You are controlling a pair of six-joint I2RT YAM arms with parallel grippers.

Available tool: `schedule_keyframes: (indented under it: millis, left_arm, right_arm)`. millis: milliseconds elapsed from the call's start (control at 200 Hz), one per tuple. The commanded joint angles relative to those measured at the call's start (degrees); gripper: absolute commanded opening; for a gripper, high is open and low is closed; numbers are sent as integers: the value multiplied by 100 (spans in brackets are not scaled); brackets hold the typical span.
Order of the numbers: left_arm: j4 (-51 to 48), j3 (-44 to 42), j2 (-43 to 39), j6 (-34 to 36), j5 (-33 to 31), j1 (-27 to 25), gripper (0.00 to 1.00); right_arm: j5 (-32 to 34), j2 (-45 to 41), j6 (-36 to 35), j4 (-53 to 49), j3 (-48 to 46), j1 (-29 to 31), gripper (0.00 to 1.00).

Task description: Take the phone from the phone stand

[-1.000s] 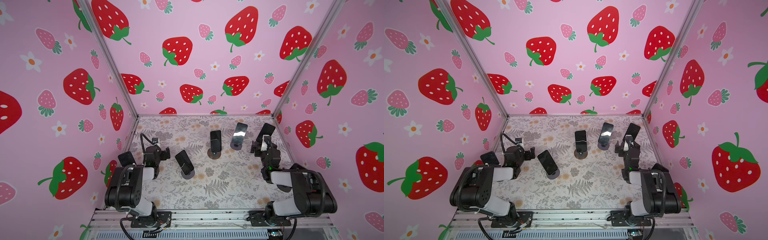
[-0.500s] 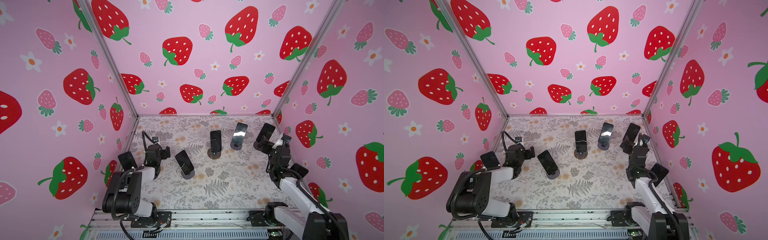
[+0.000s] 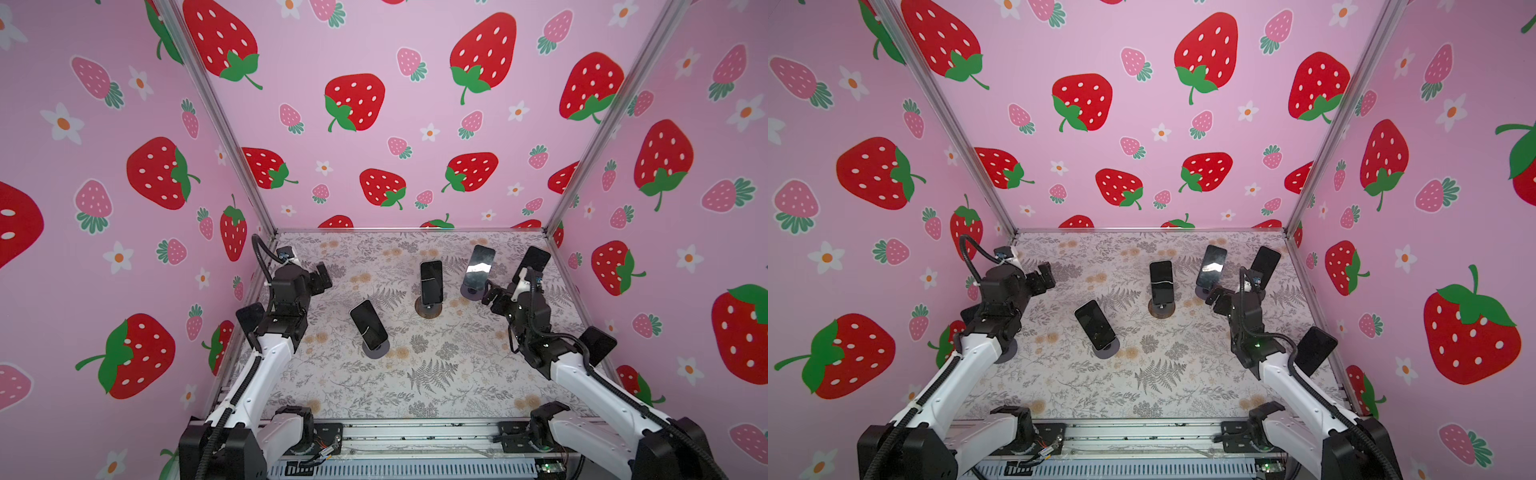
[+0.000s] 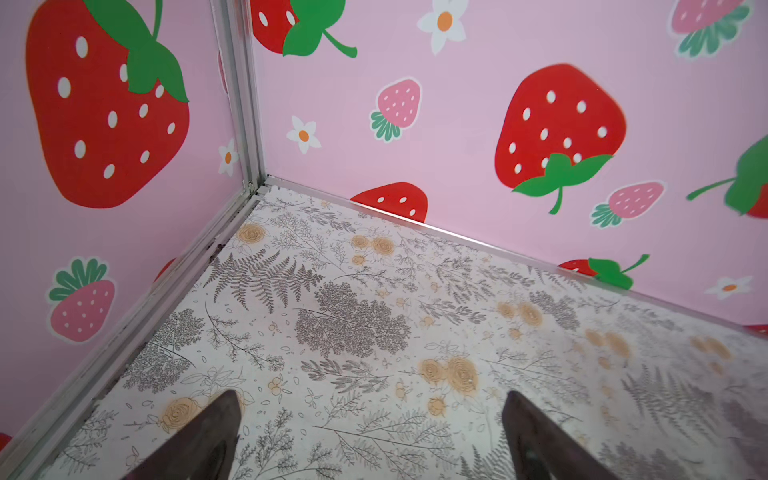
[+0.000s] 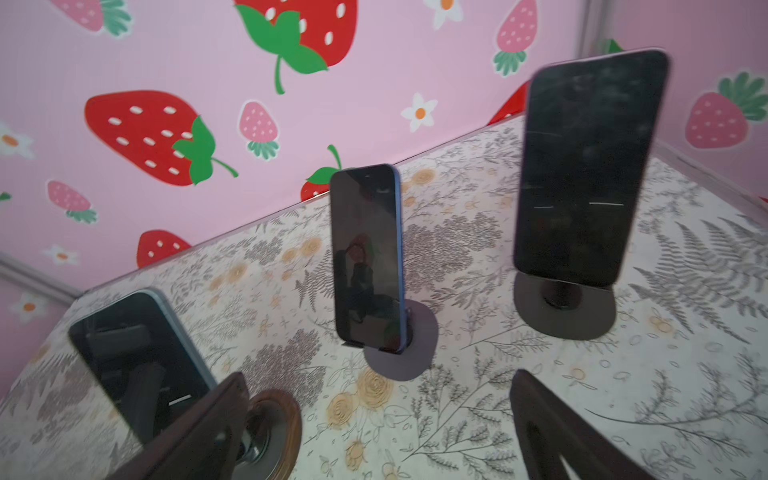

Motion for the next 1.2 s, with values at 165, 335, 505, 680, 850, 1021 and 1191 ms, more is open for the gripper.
schedule_keyframes:
  millis: [165, 335, 505, 680, 850, 1021, 1191]
  left_arm:
    - [-2885, 1816, -91, -736, 217, 101, 99]
    - [-3464, 1962, -103, -483, 432, 140, 99]
    - [-3567, 1772, -109, -355, 391, 141, 99]
    - [-3888, 1811, -101, -673, 638, 140, 99]
    - [-4008, 1597, -211, -628, 574, 145, 100]
    - [-4030, 1417, -94, -304, 894, 145, 100]
    - [-3854, 1377, 76, -264, 1133, 147, 99]
  right_arm:
    - [-52, 546, -1054, -198, 983, 936, 100]
    - [-684, 1299, -1377, -472, 1664, 1145, 100]
    - [-542, 1930, -1458, -829, 2381, 1183, 100]
    - [-301, 2723, -997, -1659, 3376, 1260, 100]
    - [-156, 3369, -828, -2404, 4086, 1395, 100]
    - [74, 4141, -441, -3643, 5226, 1503, 100]
    - [127, 4305, -321, -3812, 5594, 1546, 100]
